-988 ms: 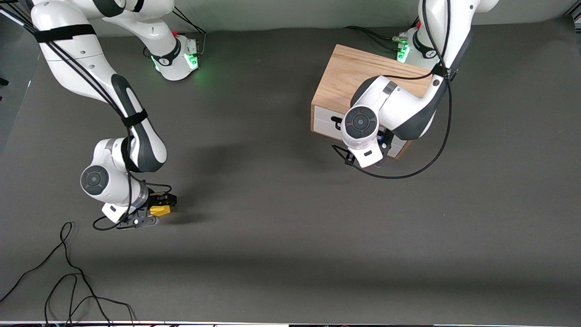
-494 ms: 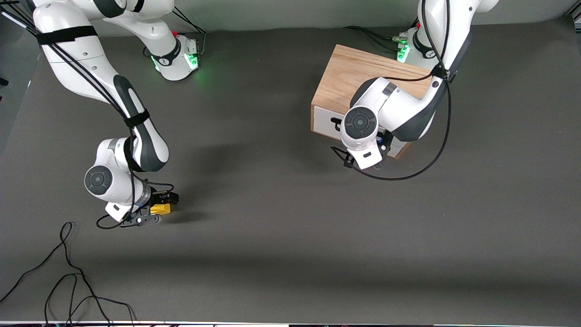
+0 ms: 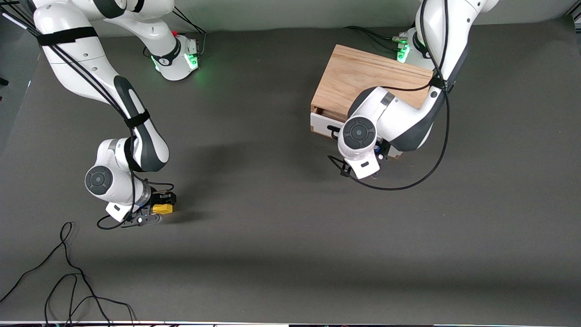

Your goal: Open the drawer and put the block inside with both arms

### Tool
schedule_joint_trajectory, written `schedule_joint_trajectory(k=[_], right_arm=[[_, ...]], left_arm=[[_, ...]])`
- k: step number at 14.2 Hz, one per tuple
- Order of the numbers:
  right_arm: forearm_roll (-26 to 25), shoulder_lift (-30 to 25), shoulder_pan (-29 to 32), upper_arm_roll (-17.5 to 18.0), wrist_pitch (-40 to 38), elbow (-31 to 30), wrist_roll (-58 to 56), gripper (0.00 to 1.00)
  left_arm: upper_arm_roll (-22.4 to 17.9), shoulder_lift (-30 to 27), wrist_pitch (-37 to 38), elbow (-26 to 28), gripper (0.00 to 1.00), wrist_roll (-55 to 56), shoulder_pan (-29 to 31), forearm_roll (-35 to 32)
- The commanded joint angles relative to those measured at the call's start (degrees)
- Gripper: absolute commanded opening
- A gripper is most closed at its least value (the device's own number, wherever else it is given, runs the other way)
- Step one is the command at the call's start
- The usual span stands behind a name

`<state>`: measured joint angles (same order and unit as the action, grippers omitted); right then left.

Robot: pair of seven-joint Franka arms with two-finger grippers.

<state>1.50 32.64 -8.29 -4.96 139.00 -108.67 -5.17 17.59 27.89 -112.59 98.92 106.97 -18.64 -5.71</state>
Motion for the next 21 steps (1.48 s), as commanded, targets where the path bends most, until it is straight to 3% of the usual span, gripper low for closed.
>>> schedule_joint_trajectory(k=[1, 4, 10, 21], right_arm=[[-0.01, 0.23, 0.03, -0.23, 1.10, 0.30, -1.42, 0.21], [-0.01, -0.12, 0.03, -0.49, 0.66, 0.39, -1.33, 0.09], [0.61, -0.38, -0.14, -0.49, -1.43, 4.07, -0.36, 0.00], [1.05, -0.47, -0.14, -0.23, -28.76, 27.35, 2.70, 0.00]], left_arm=[[-0.01, 2.69, -0.70, -4.70, 1.00, 0.08, -0.26, -1.85], [-0.01, 4.27, -0.78, -6.98, 1.00, 0.34, -0.26, -3.17], [-0.01, 5.07, -7.54, -7.61, 1.00, 0.43, -0.52, -3.96], [-0.10, 10.34, -9.30, -15.69, 1.00, 0.79, -0.61, -5.80]])
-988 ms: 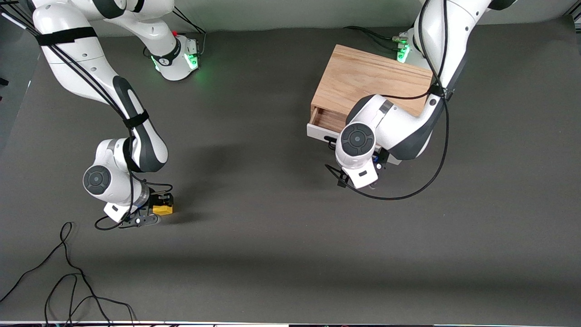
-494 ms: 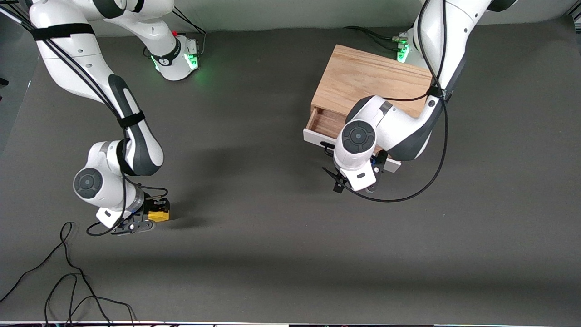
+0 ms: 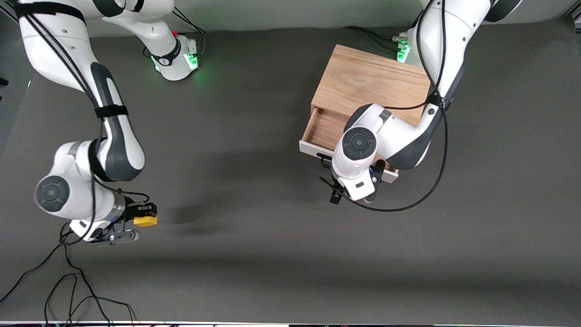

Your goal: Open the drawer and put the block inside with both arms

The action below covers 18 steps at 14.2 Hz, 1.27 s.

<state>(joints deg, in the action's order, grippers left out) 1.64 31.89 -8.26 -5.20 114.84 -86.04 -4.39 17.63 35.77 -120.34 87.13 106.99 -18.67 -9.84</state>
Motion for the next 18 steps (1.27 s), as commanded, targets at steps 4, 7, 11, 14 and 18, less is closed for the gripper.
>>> schedule_joint_trajectory(k=[4, 7, 11, 14, 18], right_arm=[[5.82, 0.19, -0.26, 0.02, -13.30, 12.46, 3.33, 0.00], [5.83, -0.24, -0.35, 0.10, -19.63, 17.56, 7.10, 0.00], [5.74, -2.44, -4.56, 0.10, -22.64, 19.15, 15.09, 0.00], [5.83, -3.50, -7.55, 0.19, -22.64, 19.85, 21.69, 0.00], [5.92, -3.50, -12.82, 0.89, -22.64, 22.40, 35.73, 0.00]], left_arm=[[-0.14, 2.72, -5.51, -3.90, 1.00, 0.68, -0.58, -1.76], [-0.93, 2.81, -7.19, -4.60, 1.00, 0.59, -0.75, -1.85], [-1.02, 2.90, -8.59, -5.22, 1.00, 0.59, -0.75, -1.85], [-0.94, 2.11, -9.13, -6.27, 1.00, 0.59, -0.32, -3.78], [-0.67, -2.71, -4.40, -8.65, 1.00, -3.25, 4.94, -4.14]])
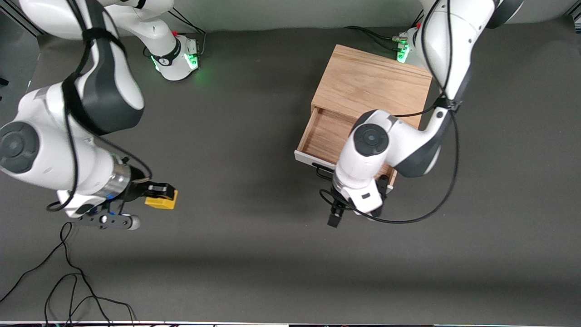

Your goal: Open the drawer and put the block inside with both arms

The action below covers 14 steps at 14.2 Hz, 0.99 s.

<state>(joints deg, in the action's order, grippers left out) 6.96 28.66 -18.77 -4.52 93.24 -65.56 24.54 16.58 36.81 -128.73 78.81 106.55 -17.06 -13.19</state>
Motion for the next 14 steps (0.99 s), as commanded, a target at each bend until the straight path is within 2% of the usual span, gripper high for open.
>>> schedule_joint_trajectory(k=[1, 3, 5, 6, 8, 10, 12, 14], right_arm=[[0.86, -0.27, -2.85, 1.52, -0.95, 2.44, 10.66, 0.00], [2.00, 0.08, -3.03, 5.82, -0.34, 4.11, 20.15, 0.00], [1.48, 1.39, -3.29, 13.27, 2.02, 5.43, 31.83, 0.00], [1.31, 2.01, -4.34, 15.92, 5.95, 5.26, 37.63, 0.00], [1.13, 3.50, -8.81, 16.65, 11.33, 5.17, 44.95, 0.00], [-3.59, 6.39, -14.52, 16.38, 15.29, 5.17, 49.00, 0.00], [-6.24, 11.22, -19.18, 16.39, 18.72, 5.96, 51.39, 0.00], [-9.67, 15.01, -22.79, 16.30, 19.79, 6.58, 51.83, 0.00]], left_arm=[[0.65, -5.41, 6.36, -0.33, 1.00, -6.14, 4.92, 0.08], [0.74, -8.05, 10.93, -0.33, 1.00, -12.82, 8.43, 3.50], [0.65, -11.04, 16.55, -0.15, 1.00, -22.39, 12.38, 7.98], [0.65, -12.45, 20.41, -0.15, 1.00, -28.18, 14.93, 10.09], [0.65, -15.17, 26.83, -0.15, 1.00, -38.47, 19.15, 12.56], [0.65, -17.28, 32.72, 0.02, 1.00, -48.84, 23.28, 13.62], [0.48, -19.13, 37.65, 0.28, 1.00, -60.00, 26.89, 13.89], [0.39, -20.80, 40.82, 0.98, 1.00, -70.38, 30.23, 14.06]])
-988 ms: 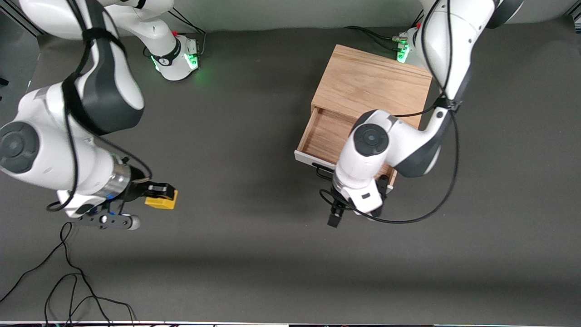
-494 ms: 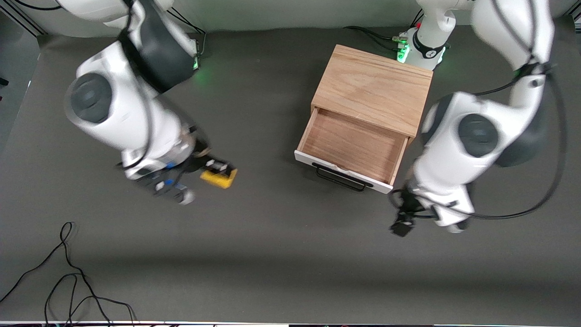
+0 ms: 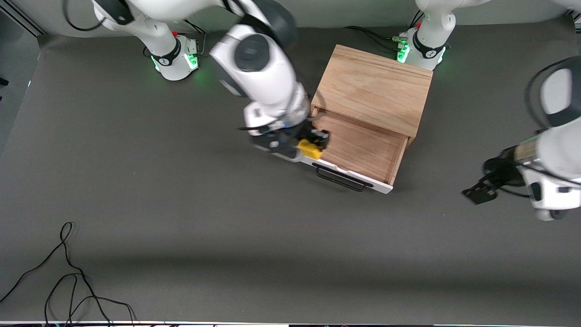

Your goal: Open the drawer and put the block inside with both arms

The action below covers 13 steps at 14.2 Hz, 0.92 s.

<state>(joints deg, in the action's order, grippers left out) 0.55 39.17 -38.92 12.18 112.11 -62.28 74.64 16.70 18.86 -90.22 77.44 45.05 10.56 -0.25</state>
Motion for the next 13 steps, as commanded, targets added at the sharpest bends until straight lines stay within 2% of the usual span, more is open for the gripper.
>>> schedule_joint_trajectory(k=[1, 4, 7, 11, 13], right_arm=[[-3.63, 5.38, -3.95, -0.32, 1.79, 3.83, 3.04, 0.00], [-3.72, 8.54, -5.90, -0.32, 2.15, 4.01, 4.55, 0.00], [-3.72, 10.66, -7.21, -0.23, 6.28, 3.92, 5.42, 0.00], [-3.72, 12.51, -7.31, -0.23, 6.19, 3.39, 5.52, 0.00], [-3.72, 12.86, -7.31, -0.23, 6.19, 3.39, 5.52, 0.00]], left_arm=[[0.17, -4.26, 2.50, 3.93, 1.00, -13.10, 3.92, 1.13], [0.09, -9.00, 1.63, 10.43, 1.00, -26.55, 6.92, 0.78], [0.00, -12.61, 0.05, 14.57, 1.00, -37.99, 9.64, 0.51], [0.09, -20.60, -10.12, 26.06, 1.00, -49.50, 9.04, -1.15], [0.35, -22.11, -11.74, 27.76, 1.00, -52.34, 8.60, -1.33]])
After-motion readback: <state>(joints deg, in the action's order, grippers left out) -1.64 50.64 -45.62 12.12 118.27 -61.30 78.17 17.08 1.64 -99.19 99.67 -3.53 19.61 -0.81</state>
